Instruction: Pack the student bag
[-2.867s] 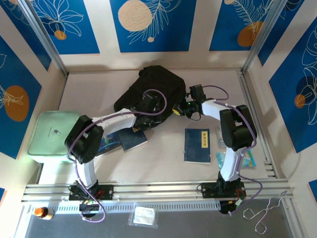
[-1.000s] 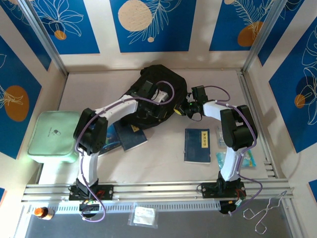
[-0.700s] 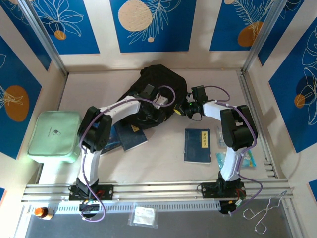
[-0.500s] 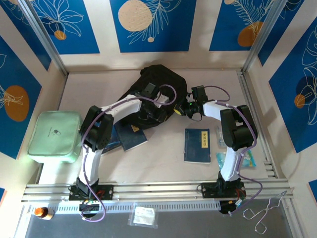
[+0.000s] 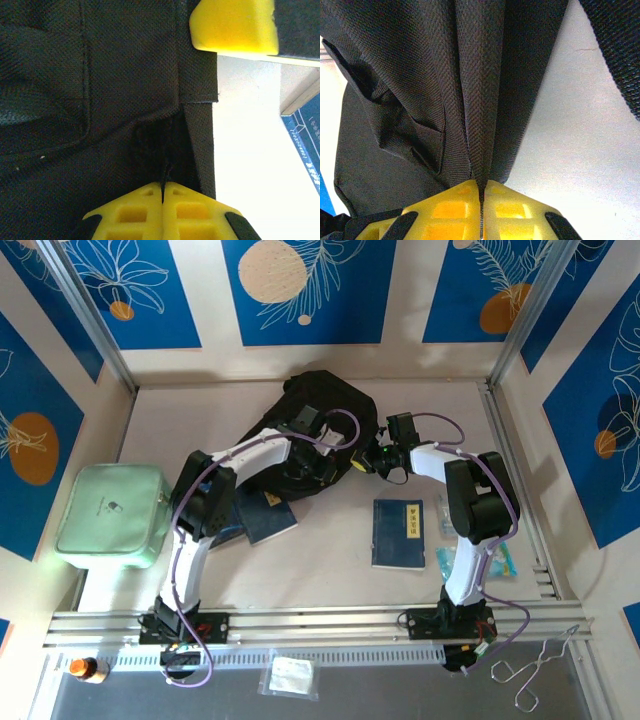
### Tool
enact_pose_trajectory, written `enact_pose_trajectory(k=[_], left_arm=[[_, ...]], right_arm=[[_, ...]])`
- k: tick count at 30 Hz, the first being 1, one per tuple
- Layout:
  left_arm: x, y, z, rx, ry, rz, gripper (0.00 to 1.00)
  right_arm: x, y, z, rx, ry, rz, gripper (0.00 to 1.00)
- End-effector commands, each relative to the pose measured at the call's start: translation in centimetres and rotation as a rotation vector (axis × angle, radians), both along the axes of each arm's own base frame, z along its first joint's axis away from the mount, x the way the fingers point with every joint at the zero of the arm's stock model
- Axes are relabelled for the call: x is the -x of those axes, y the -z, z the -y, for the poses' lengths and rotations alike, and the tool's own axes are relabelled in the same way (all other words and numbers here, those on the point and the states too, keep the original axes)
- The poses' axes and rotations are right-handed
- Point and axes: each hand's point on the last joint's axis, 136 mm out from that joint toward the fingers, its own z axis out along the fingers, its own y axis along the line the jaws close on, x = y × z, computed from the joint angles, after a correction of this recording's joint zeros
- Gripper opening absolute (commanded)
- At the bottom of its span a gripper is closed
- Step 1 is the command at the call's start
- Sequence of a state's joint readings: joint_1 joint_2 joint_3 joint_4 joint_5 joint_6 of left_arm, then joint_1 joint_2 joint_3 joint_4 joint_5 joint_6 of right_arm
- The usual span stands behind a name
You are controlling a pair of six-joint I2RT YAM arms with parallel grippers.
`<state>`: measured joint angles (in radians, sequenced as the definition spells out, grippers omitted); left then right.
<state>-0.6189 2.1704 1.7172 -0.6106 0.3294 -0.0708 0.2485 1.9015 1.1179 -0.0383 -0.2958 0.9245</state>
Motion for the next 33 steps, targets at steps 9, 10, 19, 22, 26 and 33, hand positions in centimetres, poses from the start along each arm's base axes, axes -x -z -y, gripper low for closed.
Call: enact_pose_trajectory(k=[9, 10, 19, 22, 26, 33], left_arm=[[1.0, -5.1, -1.9, 0.005, -0.020, 0.099, 0.00], [1.2, -5.2, -2.2, -0.007, -0.011, 0.101, 0.00], [2.4, -4.1, -6.2, -0.177, -0.046, 0.113, 0.00], [2.6, -4.3, -7.8, -0.234, -0.075, 0.143, 0.00], [3.0, -5.1, -8.7, -0.244, -0.087, 0.167, 0.00], [3.2, -6.3, -9.8, -0.229, -0.118, 0.193, 0.00]], right_arm=[[0.7, 0.2, -0.1, -0.001, -0.020, -0.034, 0.07], [0.6, 0.2, 0.0, 0.000, -0.017, -0.034, 0.07], [0.0, 0.7, 0.3, 0.036, -0.003, -0.040, 0.05], [-0.5, 1.0, 0.7, 0.067, 0.009, -0.038, 0.05], [-1.3, 1.1, 0.8, 0.091, 0.009, -0.031, 0.04], [-2.2, 1.1, 1.0, 0.110, 0.012, -0.020, 0.05]])
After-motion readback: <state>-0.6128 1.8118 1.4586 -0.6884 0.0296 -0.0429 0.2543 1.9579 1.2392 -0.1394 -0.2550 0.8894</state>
